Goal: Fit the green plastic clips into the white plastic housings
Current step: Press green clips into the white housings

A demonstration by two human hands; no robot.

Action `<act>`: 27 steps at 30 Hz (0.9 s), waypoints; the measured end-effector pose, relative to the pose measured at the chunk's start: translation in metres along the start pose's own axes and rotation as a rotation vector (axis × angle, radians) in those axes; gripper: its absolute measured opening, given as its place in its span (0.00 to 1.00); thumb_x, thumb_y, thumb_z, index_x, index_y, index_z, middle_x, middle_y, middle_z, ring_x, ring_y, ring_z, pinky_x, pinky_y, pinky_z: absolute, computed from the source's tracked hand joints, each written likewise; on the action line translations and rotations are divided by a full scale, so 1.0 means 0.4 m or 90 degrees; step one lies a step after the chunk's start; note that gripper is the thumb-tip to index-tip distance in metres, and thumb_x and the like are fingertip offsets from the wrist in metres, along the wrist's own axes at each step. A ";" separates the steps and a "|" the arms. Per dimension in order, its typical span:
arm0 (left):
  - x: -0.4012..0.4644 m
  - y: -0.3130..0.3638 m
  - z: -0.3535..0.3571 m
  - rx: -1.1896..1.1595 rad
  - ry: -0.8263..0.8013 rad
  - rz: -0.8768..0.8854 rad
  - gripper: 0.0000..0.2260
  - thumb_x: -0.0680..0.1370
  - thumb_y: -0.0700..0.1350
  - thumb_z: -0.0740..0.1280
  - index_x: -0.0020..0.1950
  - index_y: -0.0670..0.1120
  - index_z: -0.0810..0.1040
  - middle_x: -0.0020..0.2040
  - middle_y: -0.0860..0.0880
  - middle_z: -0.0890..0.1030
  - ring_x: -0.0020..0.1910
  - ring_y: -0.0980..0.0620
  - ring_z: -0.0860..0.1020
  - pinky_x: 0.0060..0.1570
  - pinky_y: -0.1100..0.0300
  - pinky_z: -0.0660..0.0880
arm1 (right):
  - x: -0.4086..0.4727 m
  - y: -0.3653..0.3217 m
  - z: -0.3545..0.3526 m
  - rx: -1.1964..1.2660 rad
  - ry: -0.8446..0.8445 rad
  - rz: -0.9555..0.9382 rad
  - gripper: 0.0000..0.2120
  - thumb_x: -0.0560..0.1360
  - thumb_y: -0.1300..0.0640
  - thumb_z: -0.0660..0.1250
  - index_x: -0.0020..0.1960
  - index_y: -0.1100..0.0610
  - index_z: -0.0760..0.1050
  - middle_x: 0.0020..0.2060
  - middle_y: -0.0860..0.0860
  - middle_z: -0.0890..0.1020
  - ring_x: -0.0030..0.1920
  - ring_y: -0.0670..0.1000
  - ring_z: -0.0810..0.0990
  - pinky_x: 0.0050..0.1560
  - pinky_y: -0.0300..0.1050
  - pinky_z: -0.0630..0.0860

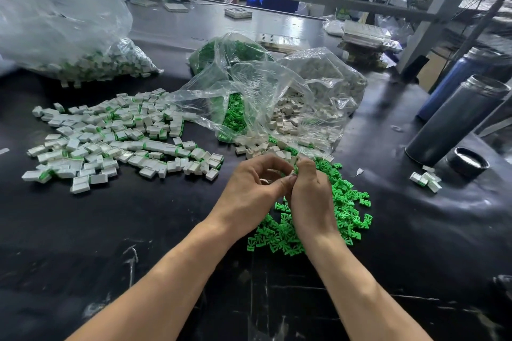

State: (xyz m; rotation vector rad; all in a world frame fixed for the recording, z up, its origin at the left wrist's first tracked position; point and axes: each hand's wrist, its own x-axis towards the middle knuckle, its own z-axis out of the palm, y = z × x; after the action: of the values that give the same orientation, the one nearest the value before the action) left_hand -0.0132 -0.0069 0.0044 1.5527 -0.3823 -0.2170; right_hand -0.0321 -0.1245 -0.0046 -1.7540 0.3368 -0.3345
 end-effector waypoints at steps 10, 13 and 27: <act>0.007 -0.002 -0.007 -0.010 0.017 -0.005 0.03 0.78 0.41 0.74 0.49 0.42 0.82 0.40 0.41 0.84 0.27 0.61 0.74 0.29 0.69 0.68 | -0.003 0.006 0.018 0.024 0.019 -0.035 0.30 0.80 0.41 0.50 0.29 0.54 0.77 0.23 0.54 0.77 0.23 0.46 0.74 0.24 0.41 0.70; 0.009 -0.003 0.000 -0.003 0.029 -0.011 0.05 0.78 0.42 0.74 0.49 0.42 0.82 0.43 0.37 0.85 0.32 0.55 0.77 0.36 0.62 0.72 | -0.003 0.011 0.016 0.051 0.005 -0.019 0.31 0.80 0.40 0.51 0.33 0.61 0.76 0.24 0.53 0.78 0.23 0.47 0.74 0.22 0.39 0.70; -0.001 -0.005 0.012 -0.002 0.063 0.021 0.01 0.78 0.38 0.73 0.47 0.41 0.83 0.40 0.40 0.85 0.36 0.50 0.82 0.34 0.57 0.81 | 0.006 0.003 0.025 0.007 0.036 -0.045 0.28 0.78 0.44 0.50 0.24 0.47 0.76 0.19 0.48 0.74 0.21 0.48 0.72 0.23 0.51 0.72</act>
State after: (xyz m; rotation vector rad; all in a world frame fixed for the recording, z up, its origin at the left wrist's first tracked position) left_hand -0.0149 -0.0111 0.0021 1.5459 -0.3292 -0.1137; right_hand -0.0260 -0.1169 -0.0079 -1.7506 0.3130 -0.4362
